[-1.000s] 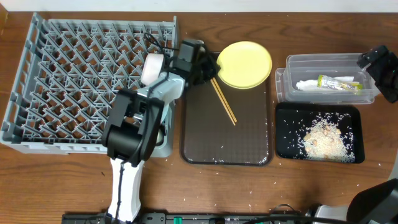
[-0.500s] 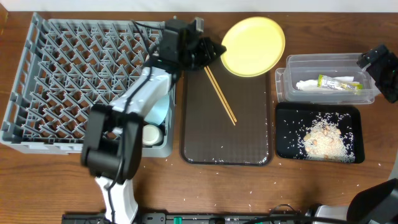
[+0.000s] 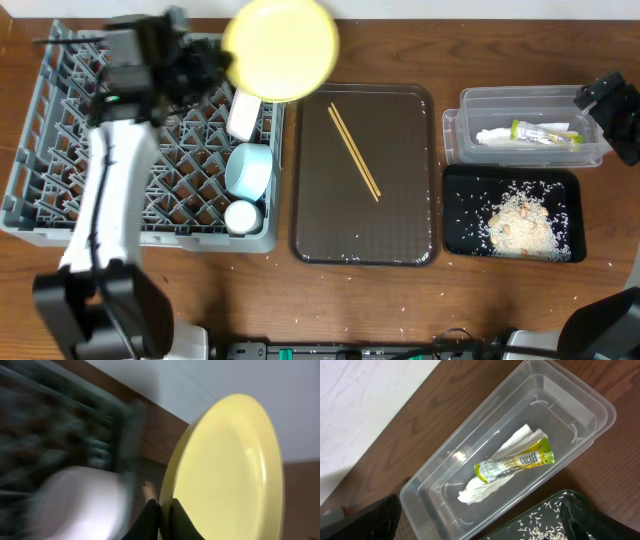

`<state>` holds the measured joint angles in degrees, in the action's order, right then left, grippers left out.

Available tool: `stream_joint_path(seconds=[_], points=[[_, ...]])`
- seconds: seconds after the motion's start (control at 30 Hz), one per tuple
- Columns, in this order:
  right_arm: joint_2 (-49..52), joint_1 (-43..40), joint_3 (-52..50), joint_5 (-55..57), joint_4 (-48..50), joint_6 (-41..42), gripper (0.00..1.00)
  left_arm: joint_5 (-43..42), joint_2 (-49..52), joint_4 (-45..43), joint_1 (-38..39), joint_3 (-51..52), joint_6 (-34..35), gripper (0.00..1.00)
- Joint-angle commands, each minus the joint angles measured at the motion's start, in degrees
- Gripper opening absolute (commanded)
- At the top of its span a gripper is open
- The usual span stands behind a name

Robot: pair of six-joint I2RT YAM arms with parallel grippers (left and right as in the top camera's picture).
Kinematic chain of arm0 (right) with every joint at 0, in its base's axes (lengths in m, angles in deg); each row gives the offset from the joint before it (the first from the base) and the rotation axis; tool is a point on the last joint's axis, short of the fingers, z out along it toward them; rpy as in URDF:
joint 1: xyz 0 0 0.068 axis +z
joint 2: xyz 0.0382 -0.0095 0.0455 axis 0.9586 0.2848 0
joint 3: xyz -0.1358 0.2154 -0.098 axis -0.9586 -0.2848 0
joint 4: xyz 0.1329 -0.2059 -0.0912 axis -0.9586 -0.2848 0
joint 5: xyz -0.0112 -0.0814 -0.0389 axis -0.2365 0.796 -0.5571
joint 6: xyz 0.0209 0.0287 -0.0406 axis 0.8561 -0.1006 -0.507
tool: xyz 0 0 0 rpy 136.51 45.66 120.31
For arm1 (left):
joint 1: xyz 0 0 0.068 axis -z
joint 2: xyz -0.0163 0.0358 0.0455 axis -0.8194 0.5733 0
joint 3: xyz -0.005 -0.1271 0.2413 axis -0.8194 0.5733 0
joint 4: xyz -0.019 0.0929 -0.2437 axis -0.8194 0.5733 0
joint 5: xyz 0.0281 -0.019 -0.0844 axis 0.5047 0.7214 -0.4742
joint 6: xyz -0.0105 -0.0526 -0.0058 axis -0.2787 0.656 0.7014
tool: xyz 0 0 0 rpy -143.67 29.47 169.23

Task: Sort waste into correct bins and load items into the dishwasher
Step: 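Lower the yellow plate upright into the back of the rack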

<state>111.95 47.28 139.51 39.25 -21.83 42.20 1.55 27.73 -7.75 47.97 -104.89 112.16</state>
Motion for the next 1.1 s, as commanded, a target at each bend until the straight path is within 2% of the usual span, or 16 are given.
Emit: stream_joint_path(seconds=[0.0, 0.13, 0.27, 0.47, 0.6, 0.83, 1.07], points=[[0.04, -0.07, 0.42, 0.00, -0.07, 0.35, 0.99, 6.64, -3.56, 2.40, -4.68, -0.11, -8.66, 0.07], [0.04, -0.04, 0.42, 0.00, -0.07, 0.35, 0.99, 15.39, -3.78, 6.51, -9.01, 0.04, -12.70, 0.07], [0.04, -0.04, 0.42, 0.00, -0.07, 0.35, 0.99, 25.53, -3.74, 7.76, -9.53, 1.33, -15.80, 0.08], [0.04, -0.07, 0.42, 0.00, -0.07, 0.35, 0.99, 38.58, -3.65, 7.69, -9.53, 2.16, -16.96, 0.08], [0.04, -0.07, 0.42, 0.00, -0.07, 0.35, 0.99, 42.66, -3.63, 7.52, -9.53, 2.16, -17.70, 0.07], [0.04, -0.07, 0.42, 0.00, -0.07, 0.35, 0.99, 43.01, -2.93, 6.78, -8.94, 2.27, -19.56, 0.07], [0.04, -0.07, 0.42, 0.00, -0.07, 0.37, 0.99, 53.37, -0.17, 3.96, -5.03, 2.27, -21.09, 0.07]])
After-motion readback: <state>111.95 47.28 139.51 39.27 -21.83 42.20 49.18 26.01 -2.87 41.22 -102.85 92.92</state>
